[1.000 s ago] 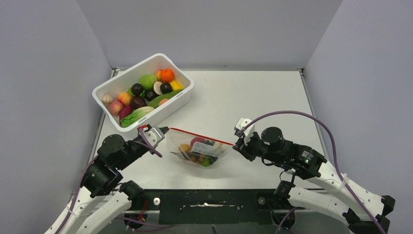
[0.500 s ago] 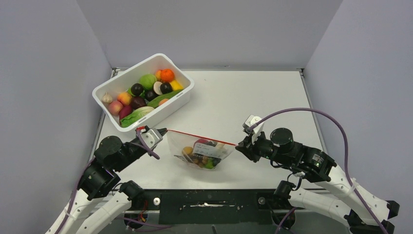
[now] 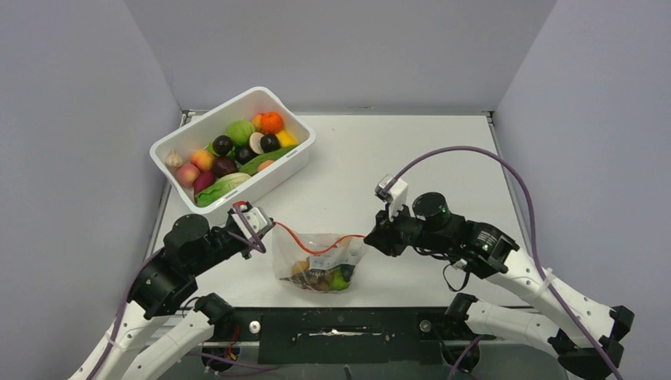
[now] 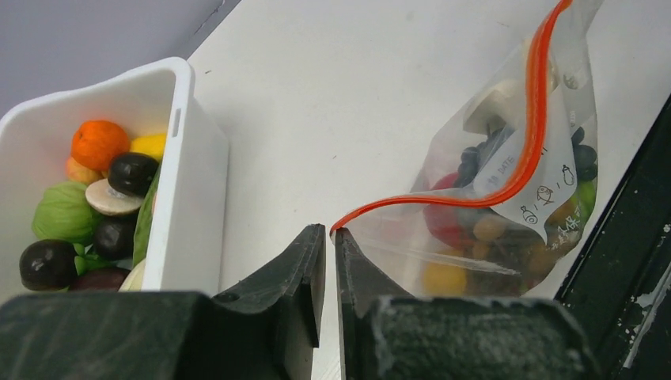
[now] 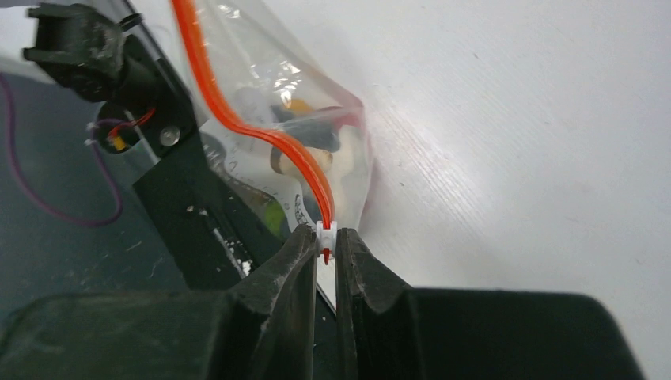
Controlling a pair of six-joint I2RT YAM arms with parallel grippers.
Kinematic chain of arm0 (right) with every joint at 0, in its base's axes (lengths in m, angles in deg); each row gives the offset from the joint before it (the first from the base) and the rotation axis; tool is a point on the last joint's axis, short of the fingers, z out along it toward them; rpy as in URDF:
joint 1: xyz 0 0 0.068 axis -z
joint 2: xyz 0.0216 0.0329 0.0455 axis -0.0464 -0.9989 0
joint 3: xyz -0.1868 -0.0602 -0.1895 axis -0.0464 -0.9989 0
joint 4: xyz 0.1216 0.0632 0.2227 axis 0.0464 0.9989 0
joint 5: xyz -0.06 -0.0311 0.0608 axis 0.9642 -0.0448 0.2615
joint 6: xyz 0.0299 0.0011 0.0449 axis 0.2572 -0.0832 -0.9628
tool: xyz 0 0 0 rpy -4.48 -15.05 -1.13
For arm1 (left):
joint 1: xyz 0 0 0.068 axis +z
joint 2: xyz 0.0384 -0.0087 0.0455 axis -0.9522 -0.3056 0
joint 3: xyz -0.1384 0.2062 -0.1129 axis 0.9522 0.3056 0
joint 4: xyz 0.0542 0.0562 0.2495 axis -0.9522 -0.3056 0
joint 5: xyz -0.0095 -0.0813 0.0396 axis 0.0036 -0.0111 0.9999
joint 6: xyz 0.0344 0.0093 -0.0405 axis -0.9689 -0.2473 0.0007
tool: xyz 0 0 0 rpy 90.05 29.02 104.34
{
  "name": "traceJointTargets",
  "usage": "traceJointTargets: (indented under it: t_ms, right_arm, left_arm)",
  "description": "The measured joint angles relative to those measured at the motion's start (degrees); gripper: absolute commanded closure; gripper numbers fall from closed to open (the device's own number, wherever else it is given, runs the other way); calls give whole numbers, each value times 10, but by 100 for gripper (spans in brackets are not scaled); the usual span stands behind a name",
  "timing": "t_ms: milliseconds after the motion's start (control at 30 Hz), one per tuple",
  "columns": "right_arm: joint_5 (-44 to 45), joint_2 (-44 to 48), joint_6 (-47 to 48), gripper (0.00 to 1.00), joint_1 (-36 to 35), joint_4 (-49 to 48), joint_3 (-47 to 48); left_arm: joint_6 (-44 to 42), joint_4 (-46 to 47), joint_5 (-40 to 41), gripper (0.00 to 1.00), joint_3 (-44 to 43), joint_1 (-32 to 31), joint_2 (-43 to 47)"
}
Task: Place the food in the zip-top bag and seal the zipper
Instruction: Place the zipper food storage bag at the center of the board.
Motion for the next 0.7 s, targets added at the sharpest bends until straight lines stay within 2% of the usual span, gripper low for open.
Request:
traceJointTargets:
  t_ms: [133,233,367,500,700]
  right_arm:
    - [54,-57,-13,100,30,0,10]
    - [89,-106,-22,100,79,2,19]
    - [99,-147,-27,100,171,-4,15]
    - [95,-149,-27,100,252,-29,-11]
    - [69,-156,-28,89,329,-60,-30]
  left_arm:
    - [16,10,29,61,0,0,-13]
    - [33,27,59,51,-6,0,-31]
    - [59,37,88,45,-28,0,-65]
    - [90,47,105,37,-32,0,-74]
    - [131,65,128,32,-32,0,-68]
